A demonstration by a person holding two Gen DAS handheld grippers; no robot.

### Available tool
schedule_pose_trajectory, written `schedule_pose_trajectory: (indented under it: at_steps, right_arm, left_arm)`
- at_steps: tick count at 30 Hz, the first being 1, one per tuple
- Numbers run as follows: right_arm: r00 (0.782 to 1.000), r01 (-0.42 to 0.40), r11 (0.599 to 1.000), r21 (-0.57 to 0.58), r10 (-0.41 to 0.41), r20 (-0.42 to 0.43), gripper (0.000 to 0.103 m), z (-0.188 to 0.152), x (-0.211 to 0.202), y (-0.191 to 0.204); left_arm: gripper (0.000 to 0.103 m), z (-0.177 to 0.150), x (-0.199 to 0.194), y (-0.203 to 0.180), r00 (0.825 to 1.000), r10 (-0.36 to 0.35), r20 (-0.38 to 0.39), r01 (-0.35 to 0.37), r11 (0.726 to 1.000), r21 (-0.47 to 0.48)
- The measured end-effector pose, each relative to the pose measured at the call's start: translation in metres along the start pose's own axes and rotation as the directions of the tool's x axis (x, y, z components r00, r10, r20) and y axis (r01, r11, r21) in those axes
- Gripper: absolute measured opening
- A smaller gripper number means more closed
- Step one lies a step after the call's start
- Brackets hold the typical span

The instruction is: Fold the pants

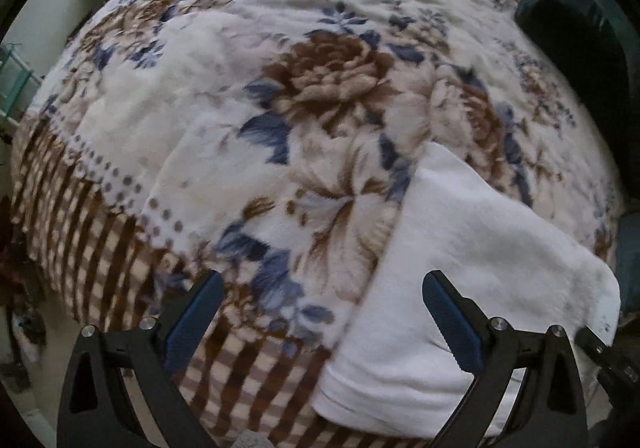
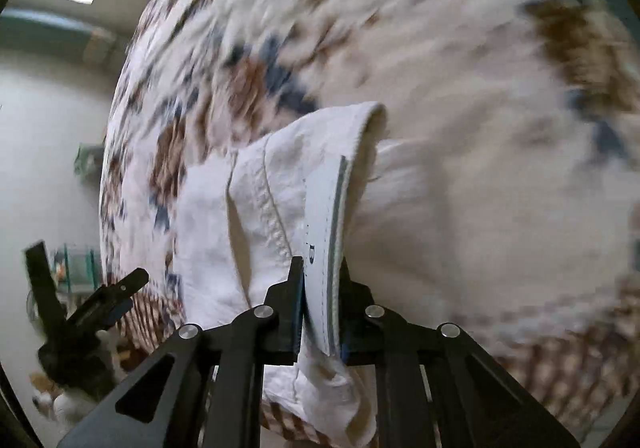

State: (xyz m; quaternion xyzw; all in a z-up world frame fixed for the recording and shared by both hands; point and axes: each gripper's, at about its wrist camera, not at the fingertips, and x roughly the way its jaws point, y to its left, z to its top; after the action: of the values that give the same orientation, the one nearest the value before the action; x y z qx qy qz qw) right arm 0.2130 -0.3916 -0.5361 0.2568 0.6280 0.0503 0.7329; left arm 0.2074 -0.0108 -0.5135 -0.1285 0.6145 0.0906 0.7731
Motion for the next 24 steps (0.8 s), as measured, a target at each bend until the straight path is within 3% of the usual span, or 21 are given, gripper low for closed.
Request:
schedule_pose_trajectory:
  at_steps: [3,7,9,11,13,15,17,18,21,24]
  right_arm:
    - [0.998,0.054,0.996,0.064,-0.056,0.024,0.014,0.005,-0.031,-0.035]
    - [0.974,0.228,0.968,0.106,-0.227,-0.021,0.014,0.014,-0.029,-0.096]
    - [0.98,0.192,0.963,0.191,-0.178,-0.09,0.02,0.016,-0.01,-0.118]
    - [0.985,0.141,0.948,0.286,-0.105,-0.138,0.035,0.016,0.001,-0.138]
    - [0.992,0.103,0.933,0.345,-0.073,-0.098,0.047,0.013,-0.009,-0.149]
    - [0.996,0.084,0.92,0.382,-0.069,-0.054,0.067,0.006,-0.023,-0.157]
    - [0.998,0.067,0.905,0.421,-0.055,-0.039,0.068,-0.002,-0.031,-0.169]
    - [0.998,0.056,0.894,0.444,-0.038,-0.049,0.068,-0.009,-0.029,-0.175]
    - [0.994,0.071,0.876,0.476,-0.022,-0.108,0.068,-0.023,-0.012,-0.181]
    - [0.992,0.041,0.861,0.507,0.028,-0.127,0.068,-0.043,0.005,-0.189]
  left_arm:
    - [0.102,0.004,0.009,-0.012,0.999,-0.036,-0.028,0.036,0.999,0.02]
    - [0.102,0.007,0.031,-0.045,0.995,-0.072,-0.067,0.078,0.993,0.09]
    - [0.101,0.009,0.043,-0.06,0.991,-0.089,-0.102,0.101,0.988,0.115]
    - [0.101,0.014,0.056,-0.071,0.984,-0.112,-0.138,0.128,0.985,0.116]
    - [0.101,0.025,0.069,-0.079,0.975,-0.149,-0.167,0.166,0.982,0.091]
    - [0.101,0.038,0.081,-0.085,0.965,-0.192,-0.179,0.205,0.977,0.056]
    - [0.101,0.05,0.095,-0.094,0.951,-0.24,-0.195,0.253,0.966,0.046]
    - [0.097,0.053,0.102,-0.097,0.943,-0.258,-0.208,0.272,0.961,0.04]
    - [0.038,0.056,0.117,-0.108,0.911,-0.344,-0.228,0.364,0.93,0.053]
    - [0.03,0.059,0.122,-0.11,0.924,-0.311,-0.221,0.334,0.939,0.077]
